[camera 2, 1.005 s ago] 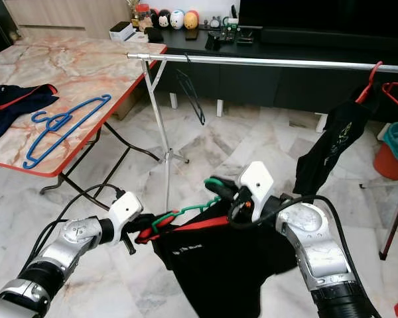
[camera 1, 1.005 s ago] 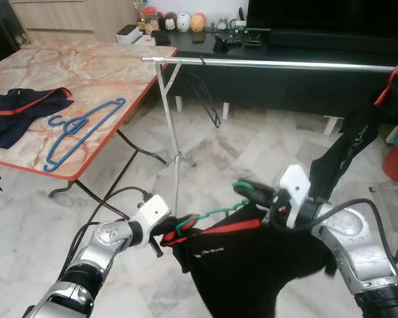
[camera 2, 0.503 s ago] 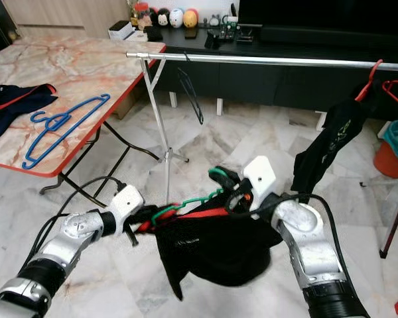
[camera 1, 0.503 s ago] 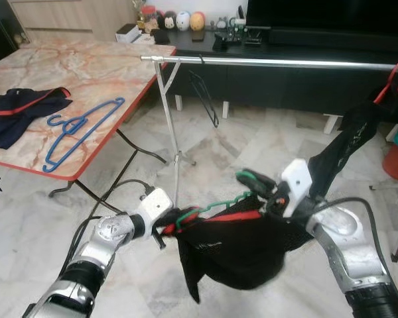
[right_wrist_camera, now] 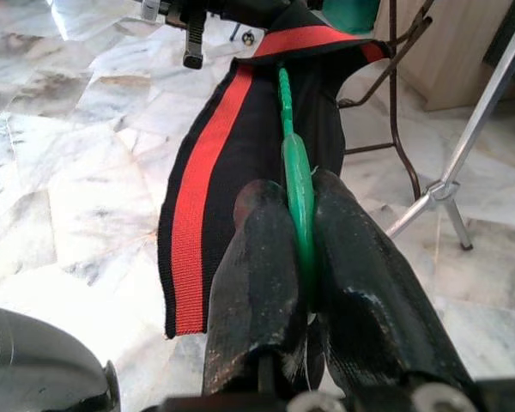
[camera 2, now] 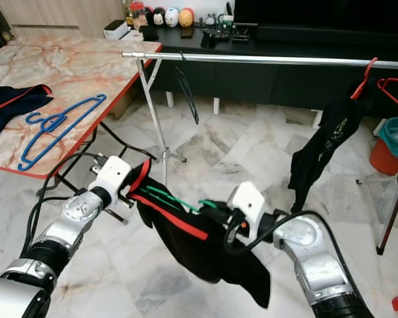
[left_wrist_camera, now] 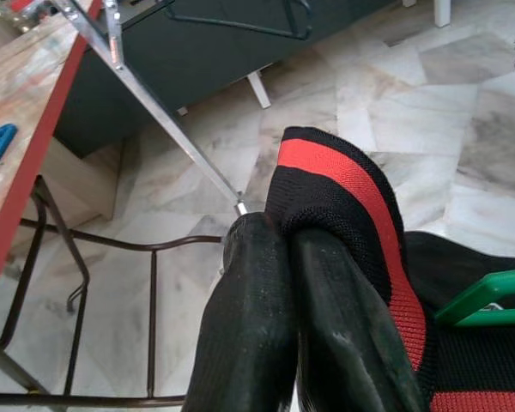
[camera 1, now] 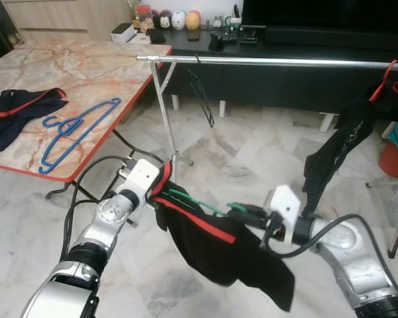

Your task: Hang hanger

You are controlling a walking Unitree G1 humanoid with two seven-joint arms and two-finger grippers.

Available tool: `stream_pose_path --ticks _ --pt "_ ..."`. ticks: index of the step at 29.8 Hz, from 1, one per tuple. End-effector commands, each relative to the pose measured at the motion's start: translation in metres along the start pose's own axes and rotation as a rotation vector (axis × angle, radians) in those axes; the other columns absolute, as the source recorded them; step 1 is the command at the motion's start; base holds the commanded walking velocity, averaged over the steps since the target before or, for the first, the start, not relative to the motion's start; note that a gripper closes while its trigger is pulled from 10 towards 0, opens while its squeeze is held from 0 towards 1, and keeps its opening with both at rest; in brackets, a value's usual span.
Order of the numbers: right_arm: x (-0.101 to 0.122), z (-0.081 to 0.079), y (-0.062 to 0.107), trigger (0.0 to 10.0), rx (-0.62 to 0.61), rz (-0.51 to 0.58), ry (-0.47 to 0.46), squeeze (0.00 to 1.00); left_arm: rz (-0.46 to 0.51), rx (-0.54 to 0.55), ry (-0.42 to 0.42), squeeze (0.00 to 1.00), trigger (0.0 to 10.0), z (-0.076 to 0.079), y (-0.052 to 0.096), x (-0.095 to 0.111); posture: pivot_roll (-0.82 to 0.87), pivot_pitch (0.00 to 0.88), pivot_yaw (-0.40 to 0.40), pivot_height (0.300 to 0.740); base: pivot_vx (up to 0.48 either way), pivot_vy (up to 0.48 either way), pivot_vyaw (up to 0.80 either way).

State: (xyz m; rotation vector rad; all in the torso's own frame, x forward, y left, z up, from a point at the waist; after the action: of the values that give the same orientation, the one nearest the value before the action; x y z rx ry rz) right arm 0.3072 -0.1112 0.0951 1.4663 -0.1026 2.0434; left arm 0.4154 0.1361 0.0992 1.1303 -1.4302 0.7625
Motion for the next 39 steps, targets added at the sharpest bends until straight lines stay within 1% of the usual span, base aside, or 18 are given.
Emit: stream_pose_path --ticks 1,5,9,10,13,16,20,23,25,26,28,30,31,32,33,35,36,39 --pt "0.002 -0.001 -0.001 0.0 0.01 0.009 -0.018 0.0 0.031 0.013 -0.008 0.0 0.0 -0.003 -0.003 0.01 0.03 0.054 0.077 0.74 0.0 0.0 0.0" --pt "0.0 0.001 0.001 0.0 0.004 -0.007 -0.002 0.0 0.036 0.025 -0.017 0.0 0.0 -0.004 -0.002 0.008 0.03 0.056 0.076 0.74 0.0 0.0 0.0" --pt "-0.008 0.022 0.005 0.0 -0.12 -0.052 0.018 0.0 0.066 0.074 0.0 0.0 0.0 -0.013 -0.001 0.013 0.03 0.055 0.076 0.74 0.0 0.0 0.0" --pt "-0.014 0.028 0.006 0.0 -0.153 -0.086 0.031 0.0 0.077 0.084 0.008 0.0 0.0 -0.015 0.0 0.015 0.03 0.055 0.076 0.74 0.0 0.0 0.0" --pt "-0.022 0.033 0.007 0.0 -0.186 -0.139 0.043 0.0 0.097 0.101 0.02 0.0 0.0 -0.018 0.0 0.019 0.03 0.056 0.077 0.74 0.0 0.0 0.0" --pt "-0.025 0.029 0.006 0.0 -0.184 -0.137 0.035 0.0 0.13 0.125 0.036 0.0 0.0 -0.023 0.0 0.025 0.04 0.055 0.076 0.74 0.0 0.0 0.0" --pt "-0.02 0.02 0.003 0.0 -0.143 -0.107 0.032 0.0 0.134 0.132 0.043 0.0 0.0 -0.024 0.0 0.026 0.03 0.057 0.077 0.74 0.0 0.0 0.0" --pt "-0.025 0.023 0.006 0.0 -0.16 -0.136 0.034 0.0 0.157 0.17 0.101 0.0 0.0 -0.03 0.001 0.029 0.03 0.056 0.077 0.74 0.0 0.0 0.0" --pt "-0.029 0.025 0.008 0.0 -0.176 -0.151 0.039 0.0 0.185 0.207 0.166 0.0 0.0 -0.038 0.003 0.032 0.03 0.056 0.076 0.74 0.0 0.0 0.0" --pt "-0.029 0.025 0.008 0.0 -0.176 -0.151 0.039 0.0 0.185 0.207 0.166 0.0 0.0 -0.038 0.003 0.032 0.03 0.056 0.076 0.74 0.0 0.0 0.0" --pt "-0.029 0.026 0.008 0.0 -0.183 -0.151 0.04 0.0 0.195 0.239 0.243 0.0 0.0 -0.046 0.005 0.031 0.03 0.057 0.076 0.74 0.0 0.0 0.0" --pt "-0.03 0.027 0.008 0.0 -0.191 -0.15 0.032 0.0 0.202 0.269 0.289 0.0 0.0 -0.052 0.007 0.031 0.03 0.058 0.076 0.74 0.0 0.0 0.0" --pt "-0.03 0.027 0.009 0.0 -0.194 -0.148 0.032 0.0 0.207 0.297 0.353 0.0 0.0 -0.059 0.008 0.029 0.03 0.059 0.077 0.74 0.0 0.0 0.0" --pt "-0.029 0.027 0.009 0.0 -0.198 -0.144 0.027 0.0 0.202 0.31 0.375 0.0 0.0 -0.062 0.009 0.027 0.04 0.06 0.078 0.74 0.0 0.0 0.0" --pt "-0.029 0.027 0.009 0.0 -0.198 -0.144 0.027 0.0 0.202 0.31 0.375 0.0 0.0 -0.062 0.009 0.027 0.04 0.06 0.078 0.74 0.0 0.0 0.0" --pt "-0.028 0.027 0.009 0.0 -0.201 -0.132 0.019 0.0 0.194 0.335 0.443 0.0 0.0 -0.066 0.01 0.023 0.04 0.061 0.079 0.74 0.0 0.0 0.0" --pt "-0.027 0.028 0.009 0.0 -0.212 -0.122 0.012 0.0 0.19 0.328 0.455 0.0 0.0 -0.065 0.01 0.021 0.04 0.061 0.079 0.74 0.0 0.0 0.0" --pt "-0.021 0.031 0.01 0.0 -0.237 -0.089 0.005 0.0 0.15 0.28 0.492 0.0 0.0 -0.057 0.008 0.013 0.04 0.063 0.081 0.74 0.0 0.0 0.0"
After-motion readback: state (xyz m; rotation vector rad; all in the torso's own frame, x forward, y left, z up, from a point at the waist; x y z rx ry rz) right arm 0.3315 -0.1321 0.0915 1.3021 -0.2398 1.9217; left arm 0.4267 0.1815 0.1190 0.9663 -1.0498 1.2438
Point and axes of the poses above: a point about 5 cm out from each wrist's last joint towards the gripper, its own y axis pointing back from the gripper into the wrist, its own x axis along the axis of the wrist's last joint, z = x × y, the point moved 6 cm from there along -y, pointing out of the wrist towards the gripper, and after that the axes turned 14 degrees about y, right-handed, at the moved point
